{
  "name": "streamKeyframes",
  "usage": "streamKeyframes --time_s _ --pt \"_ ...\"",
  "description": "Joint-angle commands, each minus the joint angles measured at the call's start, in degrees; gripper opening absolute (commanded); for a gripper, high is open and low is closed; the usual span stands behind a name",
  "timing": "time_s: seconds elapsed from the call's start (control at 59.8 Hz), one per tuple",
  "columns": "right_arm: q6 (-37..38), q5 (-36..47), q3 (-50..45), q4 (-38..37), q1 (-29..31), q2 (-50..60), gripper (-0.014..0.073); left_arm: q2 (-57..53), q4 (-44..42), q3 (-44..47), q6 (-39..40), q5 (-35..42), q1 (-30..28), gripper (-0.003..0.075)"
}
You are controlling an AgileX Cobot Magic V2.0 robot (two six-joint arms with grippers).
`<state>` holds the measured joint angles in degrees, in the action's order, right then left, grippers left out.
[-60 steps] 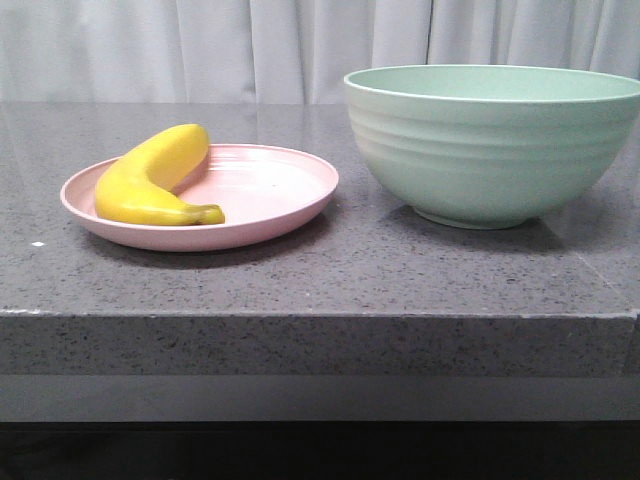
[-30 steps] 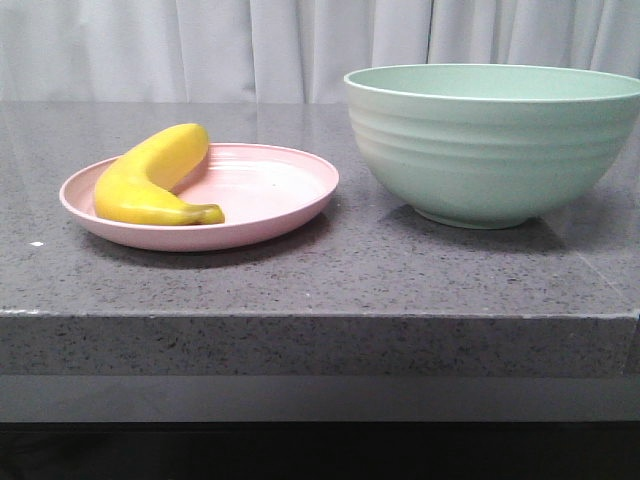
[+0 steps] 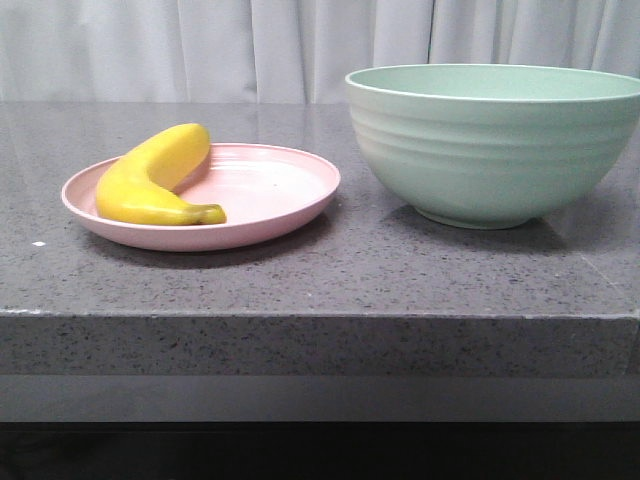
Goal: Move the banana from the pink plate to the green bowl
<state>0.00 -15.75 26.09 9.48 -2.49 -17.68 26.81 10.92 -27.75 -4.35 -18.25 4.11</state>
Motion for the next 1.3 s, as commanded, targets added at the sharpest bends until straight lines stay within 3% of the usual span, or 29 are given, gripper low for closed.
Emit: streamKeyframes --time_s 0.0,0.301,0.452,0.702,1.288 --pt "-0.3 3.9 1.9 -0.5 0.1 -0.8 0.0644 5.6 0.8 -5.0 -0.8 -0.2 2.7 0.058" --pt "-0.3 3.9 1.9 -0.5 0.1 -0.8 0.0643 29.7 0.8 -19.3 -0.6 -8.3 18.3 0.0576" --pt "-0.3 3.9 1.9 -0.5 0.1 -0.8 0.0643 42.6 0.8 -27.9 1.3 -14.3 22.4 0.0576" --pt "-0.3 3.7 1.9 -0.5 0.1 -0.8 0.0643 54.5 2.5 -36.4 2.7 -17.3 22.9 0.0576" --pt "-0.3 3.7 1.9 -0.5 0.1 -0.8 0.0643 60.4 2.9 -37.1 3.8 -14.8 22.1 0.0575"
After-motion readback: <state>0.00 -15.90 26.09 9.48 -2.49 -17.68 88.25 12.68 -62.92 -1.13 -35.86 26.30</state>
